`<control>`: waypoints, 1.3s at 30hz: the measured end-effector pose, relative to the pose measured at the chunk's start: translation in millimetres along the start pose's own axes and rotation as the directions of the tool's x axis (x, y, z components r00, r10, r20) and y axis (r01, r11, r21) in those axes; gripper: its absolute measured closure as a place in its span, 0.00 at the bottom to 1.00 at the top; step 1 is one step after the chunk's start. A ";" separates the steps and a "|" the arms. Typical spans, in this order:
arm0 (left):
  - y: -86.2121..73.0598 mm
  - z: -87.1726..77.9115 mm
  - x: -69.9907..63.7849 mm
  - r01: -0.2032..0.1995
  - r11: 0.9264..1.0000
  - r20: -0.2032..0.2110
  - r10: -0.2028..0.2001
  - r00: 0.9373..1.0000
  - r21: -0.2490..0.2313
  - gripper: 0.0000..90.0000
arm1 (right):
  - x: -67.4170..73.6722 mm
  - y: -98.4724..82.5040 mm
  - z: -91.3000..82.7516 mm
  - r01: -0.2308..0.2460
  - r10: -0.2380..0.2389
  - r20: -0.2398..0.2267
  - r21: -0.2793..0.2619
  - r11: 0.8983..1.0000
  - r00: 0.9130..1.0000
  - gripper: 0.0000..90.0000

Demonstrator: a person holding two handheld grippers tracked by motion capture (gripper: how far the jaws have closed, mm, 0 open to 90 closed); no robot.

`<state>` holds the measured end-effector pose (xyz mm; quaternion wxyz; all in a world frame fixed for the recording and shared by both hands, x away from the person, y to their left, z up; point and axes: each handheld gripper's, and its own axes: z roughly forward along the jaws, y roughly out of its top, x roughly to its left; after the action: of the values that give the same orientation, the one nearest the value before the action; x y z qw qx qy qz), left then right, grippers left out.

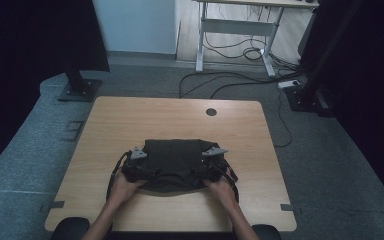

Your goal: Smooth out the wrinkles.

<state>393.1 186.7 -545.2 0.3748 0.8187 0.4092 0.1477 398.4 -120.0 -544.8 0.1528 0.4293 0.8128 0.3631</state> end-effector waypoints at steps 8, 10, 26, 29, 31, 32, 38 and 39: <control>18.3 18.1 17.9 0.007 1.000 0.003 -0.007 1.000 0.002 0.16 | -17.9 15.2 16.7 -0.014 0.014 0.012 -0.022 1.000 1.000 0.19; 23.7 23.6 23.0 0.008 1.000 0.004 -0.008 1.000 0.001 0.16 | -23.0 18.7 20.8 -0.017 0.017 0.016 -0.030 0.999 1.000 0.19; 32.2 30.8 32.3 0.025 0.999 0.023 -0.025 0.999 -0.020 0.16 | -37.8 23.2 26.5 -0.067 0.065 -0.021 -0.079 0.995 0.998 0.18; 34.8 27.0 29.7 0.026 0.999 0.006 -0.026 1.000 -0.021 0.16 | -37.7 27.2 22.7 -0.079 0.077 -0.038 -0.070 0.994 0.996 0.18; 38.6 20.4 27.6 0.031 0.999 -0.006 -0.031 0.999 -0.033 0.16 | -36.4 29.6 17.7 -0.074 0.070 -0.047 -0.082 0.994 0.996 0.17; 40.6 16.3 26.2 0.040 0.998 -0.006 -0.040 0.999 -0.042 0.16 | -35.6 30.7 14.8 -0.069 0.066 -0.048 -0.085 0.994 0.997 0.17; 42.7 -17.2 13.3 0.059 0.994 0.054 -0.055 0.997 -0.092 0.15 | -31.0 35.9 -7.5 -0.030 0.025 -0.050 -0.109 0.994 0.998 0.16; 41.3 -25.7 10.0 0.054 0.994 0.060 -0.048 0.997 -0.097 0.15 | -31.6 35.6 -12.1 -0.030 0.025 -0.050 -0.111 0.993 0.998 0.16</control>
<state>408.3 191.4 -498.1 0.4303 0.7923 0.4111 0.1345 430.9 -138.0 -512.8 0.1517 0.4223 0.7887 0.4202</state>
